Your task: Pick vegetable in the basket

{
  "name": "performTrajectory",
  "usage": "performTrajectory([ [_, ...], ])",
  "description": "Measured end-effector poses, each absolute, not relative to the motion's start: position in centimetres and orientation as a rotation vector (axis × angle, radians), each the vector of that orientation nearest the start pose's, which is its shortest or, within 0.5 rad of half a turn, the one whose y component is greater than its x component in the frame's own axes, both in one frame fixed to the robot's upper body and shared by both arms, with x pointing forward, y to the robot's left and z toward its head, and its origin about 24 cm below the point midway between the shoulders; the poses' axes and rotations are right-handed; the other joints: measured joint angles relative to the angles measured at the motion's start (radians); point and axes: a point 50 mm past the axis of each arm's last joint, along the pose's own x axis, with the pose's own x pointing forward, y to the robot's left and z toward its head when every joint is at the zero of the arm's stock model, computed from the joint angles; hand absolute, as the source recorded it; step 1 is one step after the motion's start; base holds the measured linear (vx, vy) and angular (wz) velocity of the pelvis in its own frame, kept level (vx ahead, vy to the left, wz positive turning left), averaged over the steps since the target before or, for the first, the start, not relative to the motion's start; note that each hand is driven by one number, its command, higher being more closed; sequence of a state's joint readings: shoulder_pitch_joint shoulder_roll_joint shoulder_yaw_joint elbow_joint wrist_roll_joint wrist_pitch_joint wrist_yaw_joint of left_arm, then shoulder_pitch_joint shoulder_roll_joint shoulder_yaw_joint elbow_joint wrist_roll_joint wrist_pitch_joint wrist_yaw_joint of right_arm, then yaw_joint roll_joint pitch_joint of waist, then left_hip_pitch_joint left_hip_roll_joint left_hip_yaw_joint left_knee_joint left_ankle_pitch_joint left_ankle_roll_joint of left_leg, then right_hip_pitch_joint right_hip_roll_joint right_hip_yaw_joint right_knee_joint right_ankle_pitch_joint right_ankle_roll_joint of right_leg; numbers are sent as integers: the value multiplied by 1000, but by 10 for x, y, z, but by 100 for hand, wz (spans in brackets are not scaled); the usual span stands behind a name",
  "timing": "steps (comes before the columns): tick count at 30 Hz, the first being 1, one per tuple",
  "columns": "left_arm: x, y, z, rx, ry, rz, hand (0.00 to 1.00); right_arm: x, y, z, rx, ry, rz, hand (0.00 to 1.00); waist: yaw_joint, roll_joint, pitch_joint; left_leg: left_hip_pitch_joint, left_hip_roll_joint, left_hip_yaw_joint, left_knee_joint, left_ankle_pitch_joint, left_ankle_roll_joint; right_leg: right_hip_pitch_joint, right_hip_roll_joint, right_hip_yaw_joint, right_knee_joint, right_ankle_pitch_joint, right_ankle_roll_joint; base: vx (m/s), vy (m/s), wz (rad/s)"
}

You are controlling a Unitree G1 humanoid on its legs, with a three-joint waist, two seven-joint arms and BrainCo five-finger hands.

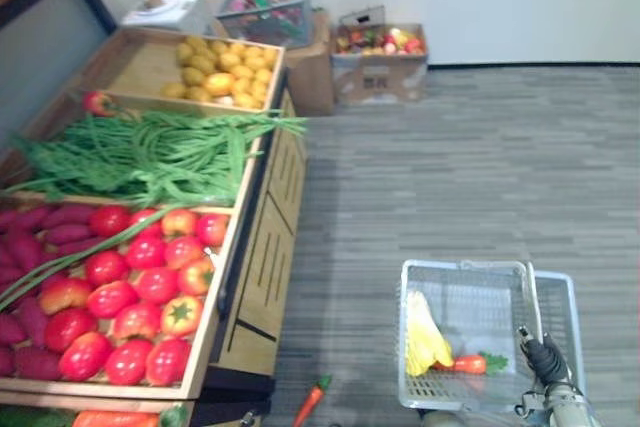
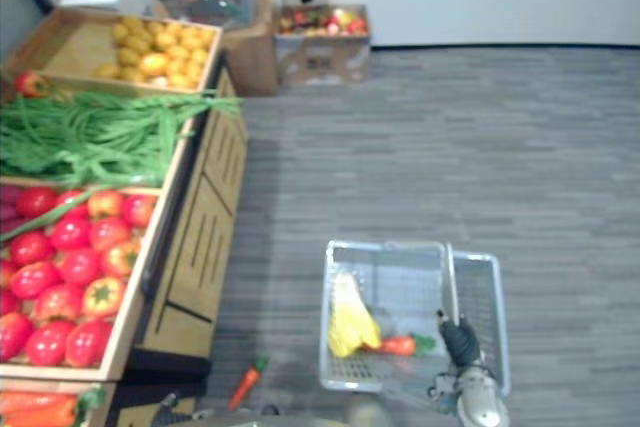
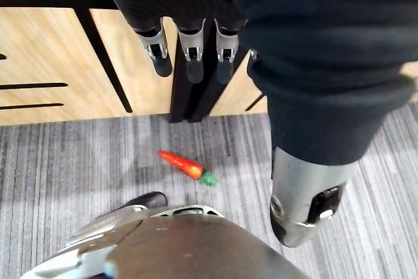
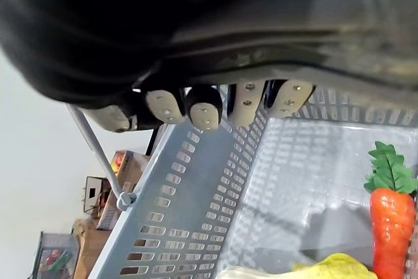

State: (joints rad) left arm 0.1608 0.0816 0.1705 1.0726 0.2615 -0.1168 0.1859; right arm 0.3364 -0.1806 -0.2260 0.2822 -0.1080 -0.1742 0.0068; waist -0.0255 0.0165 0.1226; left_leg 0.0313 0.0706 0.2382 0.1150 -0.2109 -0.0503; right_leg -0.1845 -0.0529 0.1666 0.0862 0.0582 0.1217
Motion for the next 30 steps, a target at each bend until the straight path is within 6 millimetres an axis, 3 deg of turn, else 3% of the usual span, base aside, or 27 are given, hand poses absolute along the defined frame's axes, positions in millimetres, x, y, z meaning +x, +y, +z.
performTrajectory([
  [2,70,214,-160,323,1086,218,0,139,-260,-58,-291,456,-254,100,-1,-7,12,25,4,-2,6,4,0,-8,7,-31,55,-4,-5,-15,-41,-37],
  [4,74,216,-159,329,1065,213,0,140,-260,-59,-286,454,-265,100,-1,-21,10,23,7,0,26,4,1,-21,-8,-75,91,-24,-32,-80,-61,-4],
  [5,76,223,-157,345,1055,217,0,137,-257,-61,-272,460,-278,100,-4,-52,10,22,-9,3,26,1,6,-24,-40,-131,115,-101,-69,-95,-45,16],
  [8,73,228,-156,334,1065,235,0,126,-256,-64,-233,477,-329,100,1,-72,-1,9,-2,0,31,-6,10,-37,-53,-179,132,-107,-52,-101,-51,12],
  [11,58,227,-159,286,1103,263,0,122,-255,-58,-233,458,-312,100,5,-56,-11,5,27,44,26,-8,-5,-28,-28,-191,44,-72,-33,-28,-53,-35],
  [14,44,230,-161,253,1150,311,0,116,-251,-61,-199,477,-280,100,12,-49,-19,20,70,120,31,-24,-34,29,22,-157,-106,35,-52,50,-66,-85],
  [16,42,229,-162,206,1150,358,0,110,-252,-69,-169,509,-283,100,9,-31,-20,52,111,160,64,-46,-67,71,59,-153,-160,65,-71,120,-91,-60],
  [20,51,224,-162,178,1127,379,0,94,-251,-92,-115,607,-319,100,5,-18,-22,28,154,128,222,-44,-65,128,82,-151,-179,55,-85,107,-92,-14],
  [23,55,218,-162,180,1120,383,0,84,-253,-110,-104,712,-355,100,11,-4,-25,-19,156,92,295,-19,-55,137,68,-147,-191,49,-93,70,-23,5],
  [26,63,211,-162,176,1104,373,0,76,-253,-126,-100,823,-401,100,18,17,-21,-38,114,29,286,-13,-51,137,36,-156,-191,53,-88,30,68,20],
  [30,67,207,-164,182,1111,348,0,68,-250,-141,-74,920,-464,100,30,35,-27,30,76,-4,66,-19,-51,138,24,-183,-194,69,-65,-32,134,19],
])
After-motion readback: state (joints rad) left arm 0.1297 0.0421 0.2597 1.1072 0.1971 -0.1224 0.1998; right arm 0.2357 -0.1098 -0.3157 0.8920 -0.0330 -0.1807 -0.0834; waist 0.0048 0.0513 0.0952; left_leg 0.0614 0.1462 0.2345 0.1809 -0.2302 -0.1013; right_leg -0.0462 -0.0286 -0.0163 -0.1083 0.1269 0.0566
